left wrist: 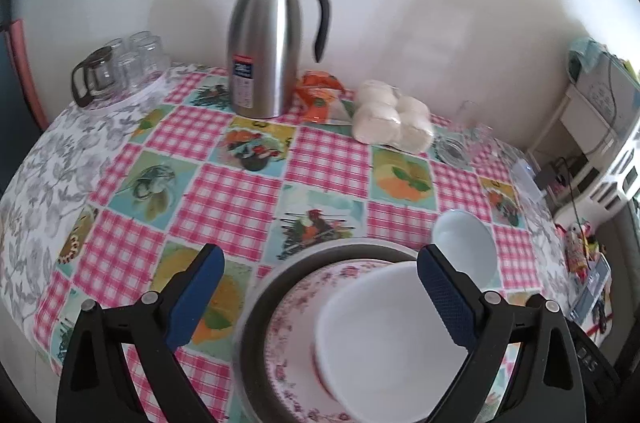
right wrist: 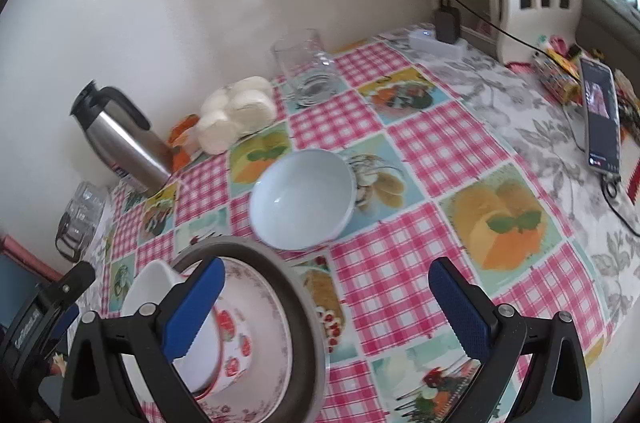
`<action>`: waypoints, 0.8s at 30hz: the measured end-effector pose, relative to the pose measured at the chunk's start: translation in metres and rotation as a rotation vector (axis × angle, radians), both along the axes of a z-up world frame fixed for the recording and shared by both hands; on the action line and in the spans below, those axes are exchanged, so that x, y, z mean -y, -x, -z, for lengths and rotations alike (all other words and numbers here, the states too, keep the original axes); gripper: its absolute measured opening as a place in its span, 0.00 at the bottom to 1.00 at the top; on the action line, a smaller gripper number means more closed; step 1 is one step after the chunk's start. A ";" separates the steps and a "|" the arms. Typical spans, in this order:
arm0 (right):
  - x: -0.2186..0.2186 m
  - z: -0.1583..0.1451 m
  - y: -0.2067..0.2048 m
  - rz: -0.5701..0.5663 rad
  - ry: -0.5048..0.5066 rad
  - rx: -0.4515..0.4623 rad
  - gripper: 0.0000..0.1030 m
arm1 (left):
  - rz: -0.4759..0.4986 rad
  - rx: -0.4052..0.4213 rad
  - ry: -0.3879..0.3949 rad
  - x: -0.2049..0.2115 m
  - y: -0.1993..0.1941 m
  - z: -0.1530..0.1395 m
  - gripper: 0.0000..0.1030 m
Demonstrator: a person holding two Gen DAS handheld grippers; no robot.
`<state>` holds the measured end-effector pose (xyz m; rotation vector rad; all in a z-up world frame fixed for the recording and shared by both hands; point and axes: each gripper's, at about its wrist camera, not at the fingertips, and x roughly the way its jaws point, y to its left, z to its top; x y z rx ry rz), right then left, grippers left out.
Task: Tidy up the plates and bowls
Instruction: 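Move the left gripper to the rim of the pale blue bowl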
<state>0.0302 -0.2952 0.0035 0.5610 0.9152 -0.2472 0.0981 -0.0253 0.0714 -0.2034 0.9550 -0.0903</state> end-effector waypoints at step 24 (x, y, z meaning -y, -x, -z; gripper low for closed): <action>0.060 0.044 -0.022 0.063 -0.018 -0.067 1.00 | 0.196 -0.107 -0.050 0.126 -0.030 0.001 0.94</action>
